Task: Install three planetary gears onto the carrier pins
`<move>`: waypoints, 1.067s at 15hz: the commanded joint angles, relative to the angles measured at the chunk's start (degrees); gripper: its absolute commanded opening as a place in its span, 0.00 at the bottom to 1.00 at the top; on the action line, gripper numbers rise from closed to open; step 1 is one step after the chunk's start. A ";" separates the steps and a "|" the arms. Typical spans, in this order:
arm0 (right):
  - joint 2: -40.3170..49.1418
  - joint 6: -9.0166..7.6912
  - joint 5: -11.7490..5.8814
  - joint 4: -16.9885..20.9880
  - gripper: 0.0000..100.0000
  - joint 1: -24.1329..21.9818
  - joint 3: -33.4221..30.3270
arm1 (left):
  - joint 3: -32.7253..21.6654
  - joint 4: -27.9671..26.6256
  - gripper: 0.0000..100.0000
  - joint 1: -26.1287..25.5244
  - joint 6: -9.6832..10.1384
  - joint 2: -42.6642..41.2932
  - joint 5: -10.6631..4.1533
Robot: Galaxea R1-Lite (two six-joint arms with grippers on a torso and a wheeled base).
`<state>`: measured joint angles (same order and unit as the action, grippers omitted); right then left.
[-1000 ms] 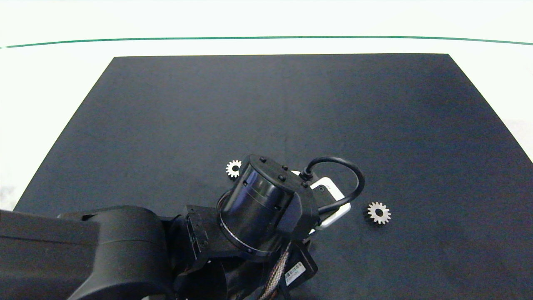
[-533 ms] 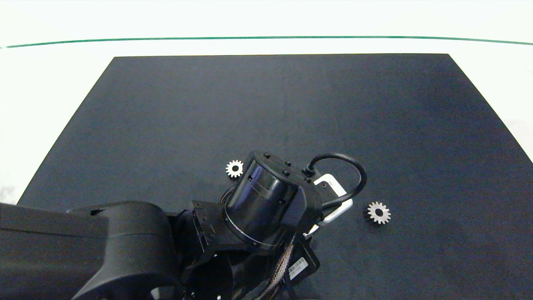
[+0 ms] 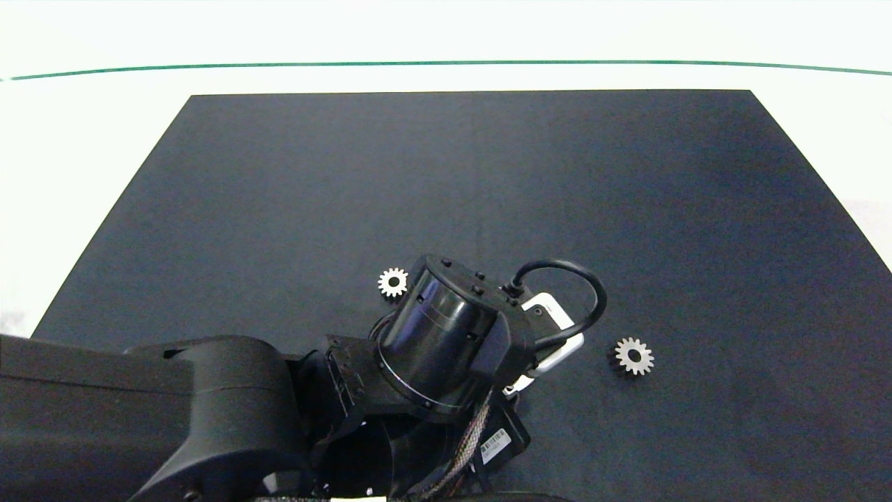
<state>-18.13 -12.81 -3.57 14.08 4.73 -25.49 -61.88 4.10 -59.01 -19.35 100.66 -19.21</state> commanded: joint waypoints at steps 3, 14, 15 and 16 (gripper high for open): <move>0.29 -0.11 -0.03 0.07 1.00 0.02 0.09 | 0.09 0.21 0.00 0.39 -0.17 0.33 -0.12; 0.90 -0.11 -0.03 0.16 1.00 0.02 0.09 | 0.09 0.30 0.00 1.09 -0.25 1.21 -0.12; 0.90 -0.11 -0.03 0.07 1.00 0.02 0.09 | -0.17 0.39 0.00 1.09 -0.25 1.21 -0.12; 0.90 -0.11 -0.03 0.07 1.00 0.02 0.09 | -0.17 0.39 0.00 1.09 -0.25 1.21 -0.12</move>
<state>-17.25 -12.81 -3.58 14.08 4.73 -25.43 -61.99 4.43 -57.94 -19.50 101.90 -19.21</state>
